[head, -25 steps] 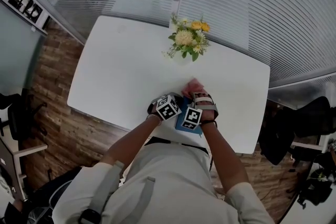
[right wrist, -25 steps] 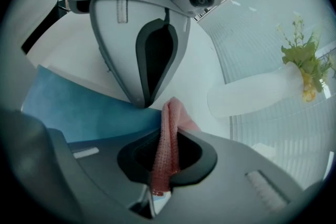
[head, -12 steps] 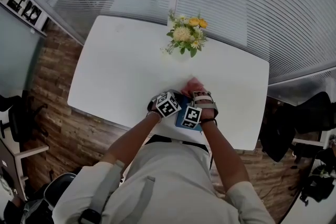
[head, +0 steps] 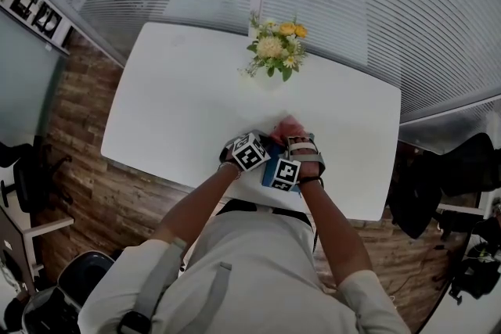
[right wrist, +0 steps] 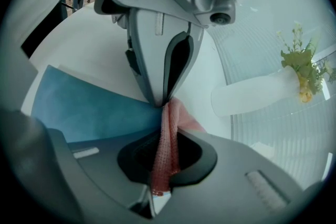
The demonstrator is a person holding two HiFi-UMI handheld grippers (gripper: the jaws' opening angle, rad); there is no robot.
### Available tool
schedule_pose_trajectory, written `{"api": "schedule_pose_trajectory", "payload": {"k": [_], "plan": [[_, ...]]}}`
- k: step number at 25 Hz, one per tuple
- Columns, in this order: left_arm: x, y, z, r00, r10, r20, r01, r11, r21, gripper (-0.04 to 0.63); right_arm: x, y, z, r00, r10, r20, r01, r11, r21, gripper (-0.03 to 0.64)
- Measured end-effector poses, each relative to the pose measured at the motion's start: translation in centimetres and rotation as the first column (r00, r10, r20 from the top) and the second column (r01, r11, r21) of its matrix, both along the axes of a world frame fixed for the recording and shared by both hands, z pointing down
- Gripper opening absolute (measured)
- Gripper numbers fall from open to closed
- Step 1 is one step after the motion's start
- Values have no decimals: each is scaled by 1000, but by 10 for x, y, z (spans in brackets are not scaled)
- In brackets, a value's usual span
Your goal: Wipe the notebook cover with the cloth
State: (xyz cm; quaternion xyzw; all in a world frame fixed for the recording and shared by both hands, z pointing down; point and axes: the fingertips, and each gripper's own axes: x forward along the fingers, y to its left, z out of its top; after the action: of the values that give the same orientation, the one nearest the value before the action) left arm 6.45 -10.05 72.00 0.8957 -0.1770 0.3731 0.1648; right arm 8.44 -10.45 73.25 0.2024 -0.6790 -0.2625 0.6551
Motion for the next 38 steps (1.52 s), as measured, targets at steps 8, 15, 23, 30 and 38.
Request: {"api": "schedule_pose_trajectory", "payload": {"k": [8,15,23,30,38], "plan": [[-1,0,1,1000,0,4,0,1000,-7,2,-1,5,0,1000,-7,-8,7,1000,2,5],[-1,0,2,1000,0,3,0,1000,-11,2,-1,11,-1,1000,-18,-20,18,1000,5,5],[0,-1,2,1000,-1,2,1,1000,-15,2,-2,16,-1,999,-28,-22,28,1000,4,5],[0,0,1,1000,-1,2,1,1000,-15,2,-2,22,-3,999,-35,-25,35,999,1,5],[0,0,2,1000,-2,1,2,1000,-18,2,-4,32,-2,999,-42,-19,42,999,0,5]]}}
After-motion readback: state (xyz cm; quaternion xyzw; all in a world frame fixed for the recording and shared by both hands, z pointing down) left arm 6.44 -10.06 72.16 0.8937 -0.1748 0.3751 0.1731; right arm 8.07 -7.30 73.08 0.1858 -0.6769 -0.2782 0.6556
